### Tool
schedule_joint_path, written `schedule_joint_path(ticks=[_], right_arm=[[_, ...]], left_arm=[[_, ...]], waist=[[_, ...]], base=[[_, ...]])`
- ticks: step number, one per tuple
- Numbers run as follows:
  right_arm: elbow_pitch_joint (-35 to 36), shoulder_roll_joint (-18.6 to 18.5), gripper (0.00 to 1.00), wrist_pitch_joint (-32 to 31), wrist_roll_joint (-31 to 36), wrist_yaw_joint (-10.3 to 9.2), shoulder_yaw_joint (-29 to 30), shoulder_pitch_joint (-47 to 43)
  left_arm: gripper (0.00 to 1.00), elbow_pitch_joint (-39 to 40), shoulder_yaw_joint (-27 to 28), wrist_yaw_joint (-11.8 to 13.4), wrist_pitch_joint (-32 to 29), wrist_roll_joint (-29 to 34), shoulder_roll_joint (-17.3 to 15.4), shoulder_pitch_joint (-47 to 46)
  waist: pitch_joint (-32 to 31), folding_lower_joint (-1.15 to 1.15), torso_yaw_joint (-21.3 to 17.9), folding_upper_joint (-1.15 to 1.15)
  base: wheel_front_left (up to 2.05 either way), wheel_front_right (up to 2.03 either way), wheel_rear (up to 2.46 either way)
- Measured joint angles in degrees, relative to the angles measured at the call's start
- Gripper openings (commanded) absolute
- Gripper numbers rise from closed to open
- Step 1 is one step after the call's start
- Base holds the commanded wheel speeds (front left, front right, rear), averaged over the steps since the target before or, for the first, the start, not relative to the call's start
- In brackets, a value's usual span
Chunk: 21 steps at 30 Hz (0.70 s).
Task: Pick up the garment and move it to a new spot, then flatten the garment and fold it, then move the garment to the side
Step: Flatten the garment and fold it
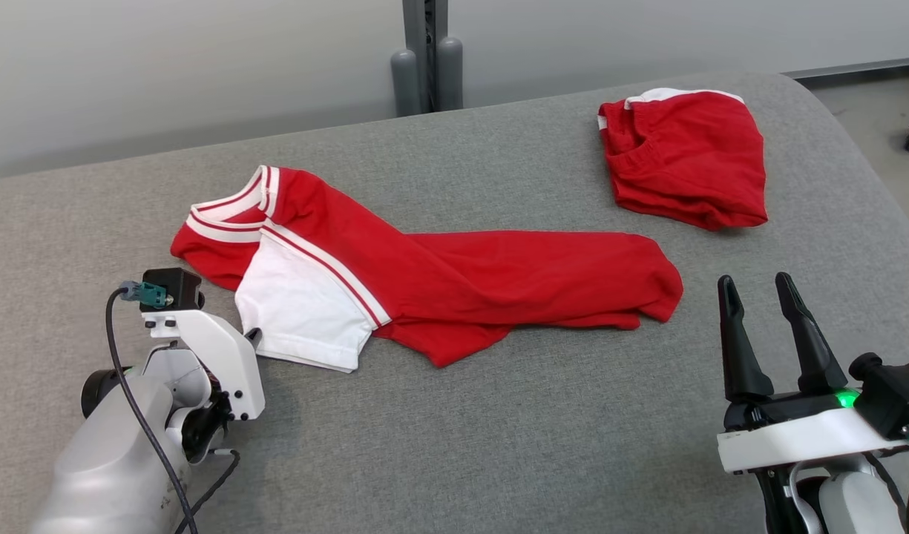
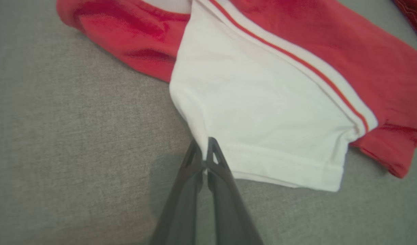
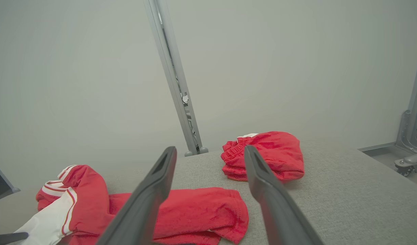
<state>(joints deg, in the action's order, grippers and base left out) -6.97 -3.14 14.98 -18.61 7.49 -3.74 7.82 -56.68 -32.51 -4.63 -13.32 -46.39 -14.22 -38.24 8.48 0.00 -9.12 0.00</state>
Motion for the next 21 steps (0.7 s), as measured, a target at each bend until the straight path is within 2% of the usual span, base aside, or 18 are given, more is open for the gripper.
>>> schedule_joint_path(ticks=[8,12,17,21], right_arm=[[0.09,-0.15,1.00,0.00,0.07,0.00,1.23,-0.74],[0.18,-0.43,1.00,0.00,0.08,0.00,1.93,-1.43],[0.23,-0.64,1.00,0.00,0.10,0.00,2.03,-2.07],[-0.01,-0.69,1.00,0.00,0.10,0.00,1.96,-2.15]], left_arm=[[0.00,5.45,-0.53,-0.24,1.65,0.34,-1.92,2.93],[0.00,11.20,-0.91,1.57,0.66,0.53,-4.47,6.95],[0.00,21.82,-0.12,5.60,-1.08,0.09,-7.94,12.82],[0.00,31.22,1.22,10.23,-3.03,-1.05,-10.92,18.75]], waist=[[-1.94,0.00,4.03,0.00],[-2.68,0.00,6.48,0.00],[-3.06,0.00,9.25,0.00],[-3.09,0.00,10.22,0.00]], base=[[0.00,0.00,0.00],[0.00,0.00,0.00],[0.00,0.00,0.00],[0.00,0.00,0.00]])
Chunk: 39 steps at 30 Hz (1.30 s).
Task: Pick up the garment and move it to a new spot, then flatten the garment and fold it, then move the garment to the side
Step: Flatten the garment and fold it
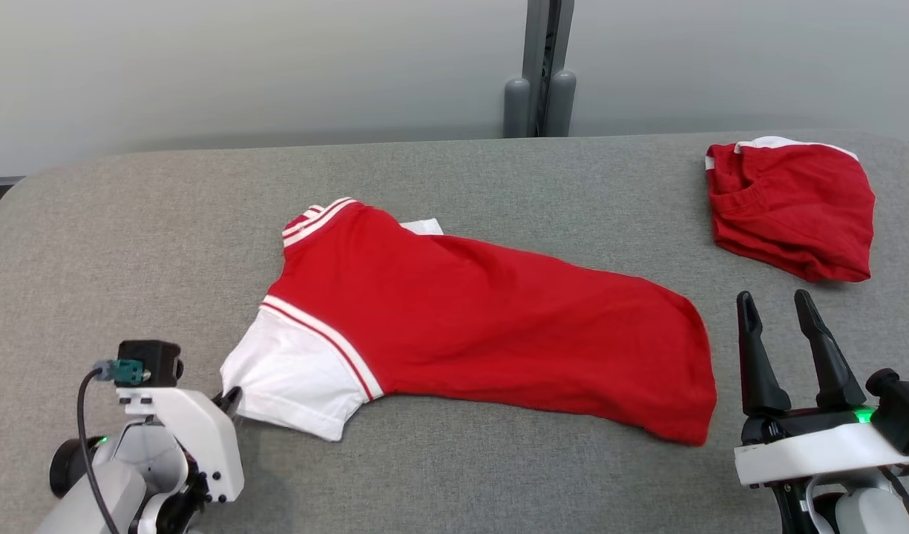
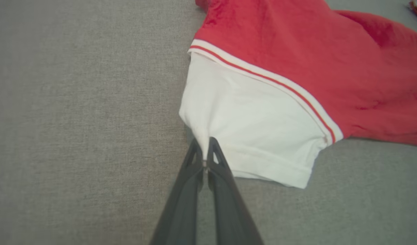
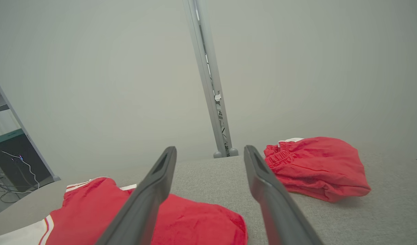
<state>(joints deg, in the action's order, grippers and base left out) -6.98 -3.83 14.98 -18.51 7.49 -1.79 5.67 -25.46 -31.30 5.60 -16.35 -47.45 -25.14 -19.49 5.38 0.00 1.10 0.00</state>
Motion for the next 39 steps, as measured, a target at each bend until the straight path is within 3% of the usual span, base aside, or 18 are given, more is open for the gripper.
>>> schedule_joint_path(ticks=[6,11,20,21,22,23,32,39], right_arm=[[-0.58,-0.20,1.00,0.00,-0.09,0.00,-0.05,-0.05],[-0.89,-0.37,1.00,0.00,-0.19,0.00,0.22,-0.04],[-1.07,-0.60,1.00,0.00,-0.22,0.00,0.58,-0.03],[-1.08,-0.64,1.00,0.00,-0.22,0.00,0.63,-0.03],[-1.09,-0.66,1.00,0.00,-0.22,0.00,0.65,-0.03],[-1.09,-0.68,1.00,0.00,-0.22,0.00,0.63,-0.03],[-0.91,-1.86,1.00,0.00,-0.12,0.00,0.43,0.00],[0.37,-3.12,1.00,0.00,0.42,0.00,0.13,0.01]], left_arm=[[0.00,11.24,2.31,6.83,-2.36,-1.60,-4.22,8.65],[0.00,17.82,3.52,10.80,-3.66,-2.30,-6.28,13.52],[0.00,23.16,4.10,14.55,-4.79,-2.67,-7.73,17.69],[0.27,23.65,4.09,14.74,-4.77,-2.66,-7.73,17.97],[0.88,24.15,4.11,15.11,-4.64,-2.59,-7.73,18.04],[1.00,24.77,4.19,15.26,-4.24,-2.36,-7.79,18.03],[1.00,29.94,5.60,18.75,-0.25,1.16,-8.76,18.07],[1.00,31.00,6.28,18.13,8.66,4.98,-7.45,17.70]], waist=[[0.25,0.00,-0.07,0.00],[0.75,0.00,-0.39,0.00],[0.69,0.00,-0.75,0.00],[0.67,0.00,-0.74,0.00],[0.62,0.00,-0.74,0.00],[0.55,0.00,-0.76,0.00],[-0.42,0.00,-0.99,0.00],[-1.54,0.00,-1.27,0.00]], base=[[0.00,0.00,0.00],[0.00,0.00,0.00],[0.00,0.00,0.00],[0.00,0.00,0.00],[0.00,0.00,0.00],[0.00,0.00,0.00],[0.00,0.00,0.00],[0.00,0.00,0.00]])
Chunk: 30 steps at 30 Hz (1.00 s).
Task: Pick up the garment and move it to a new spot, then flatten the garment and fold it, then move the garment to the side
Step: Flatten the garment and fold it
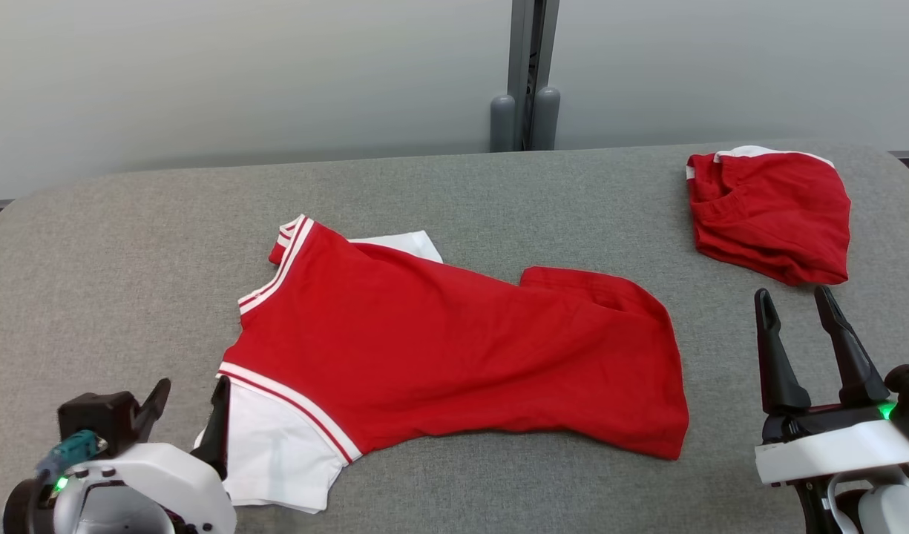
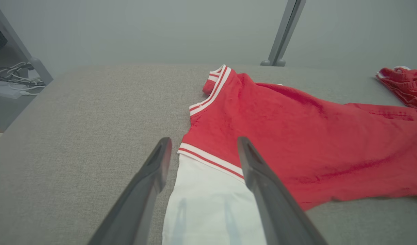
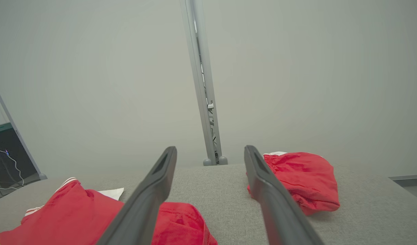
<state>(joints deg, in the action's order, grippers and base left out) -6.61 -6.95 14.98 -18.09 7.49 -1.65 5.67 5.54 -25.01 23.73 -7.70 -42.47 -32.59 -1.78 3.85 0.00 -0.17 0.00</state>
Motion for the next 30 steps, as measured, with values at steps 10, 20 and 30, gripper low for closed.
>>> schedule_joint_path(ticks=[10,20,30], right_arm=[[0.71,-0.49,1.00,0.00,-0.01,0.00,-2.15,-1.60],[3.63,1.68,1.00,0.00,0.43,0.00,-0.91,-6.49],[3.97,2.14,1.00,0.00,0.91,0.00,-0.52,-6.27]], left_arm=[[1.00,-6.41,-1.59,-5.31,16.14,4.61,4.75,-2.17],[1.00,-12.14,-0.27,-6.87,21.90,5.14,8.55,-2.30],[1.00,-13.94,0.44,-8.45,22.45,5.77,9.55,-3.47]], waist=[[-0.21,0.00,-0.58,0.00],[0.17,0.00,-0.77,0.00],[0.62,0.00,-0.88,0.00]], base=[[0.00,0.00,0.00],[0.00,0.00,0.00],[0.00,0.00,0.00]])
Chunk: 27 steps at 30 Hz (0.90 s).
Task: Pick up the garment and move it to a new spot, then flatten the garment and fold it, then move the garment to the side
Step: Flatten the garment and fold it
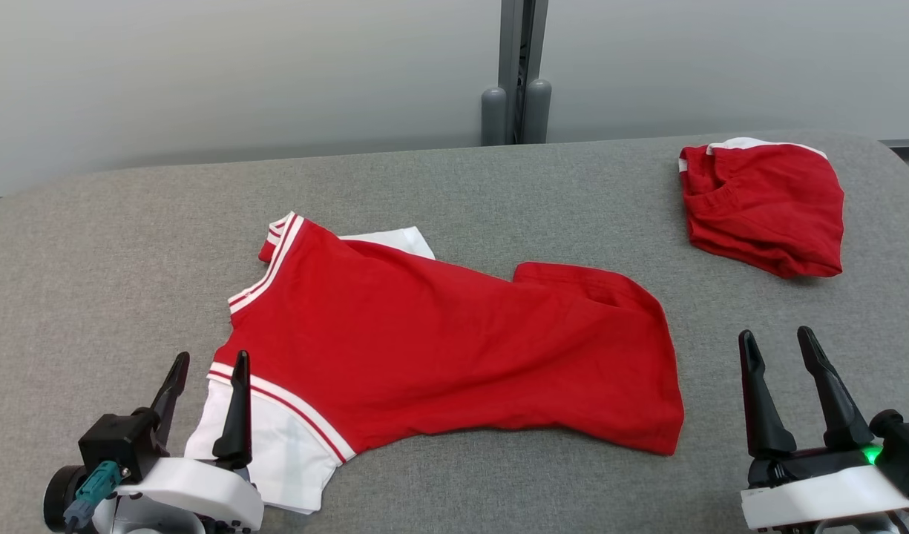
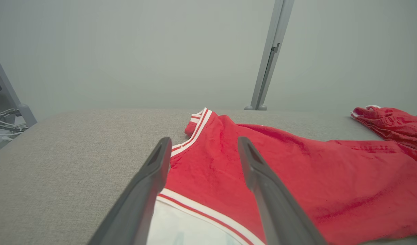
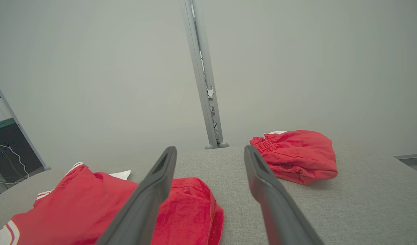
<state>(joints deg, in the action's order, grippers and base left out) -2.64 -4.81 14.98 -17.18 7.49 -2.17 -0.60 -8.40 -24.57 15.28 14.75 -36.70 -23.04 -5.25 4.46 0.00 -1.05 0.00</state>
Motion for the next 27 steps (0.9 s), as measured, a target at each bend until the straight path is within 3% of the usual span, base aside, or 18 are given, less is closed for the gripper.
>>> schedule_joint_path(ticks=[22,27], right_arm=[[-0.27,0.08,1.00,0.00,0.07,0.00,-0.03,0.27],[-4.46,-0.40,1.00,-0.94,-1.11,0.00,-1.13,0.05]], left_arm=[[1.00,-1.91,1.52,-1.69,0.25,1.33,1.35,-0.15],[1.00,-3.28,1.65,-2.19,0.31,0.92,1.74,0.09]], waist=[[-0.70,0.00,0.60,0.00],[-0.81,0.00,0.75,0.00]], base=[[0.00,0.00,0.00],[0.00,0.00,0.00]])
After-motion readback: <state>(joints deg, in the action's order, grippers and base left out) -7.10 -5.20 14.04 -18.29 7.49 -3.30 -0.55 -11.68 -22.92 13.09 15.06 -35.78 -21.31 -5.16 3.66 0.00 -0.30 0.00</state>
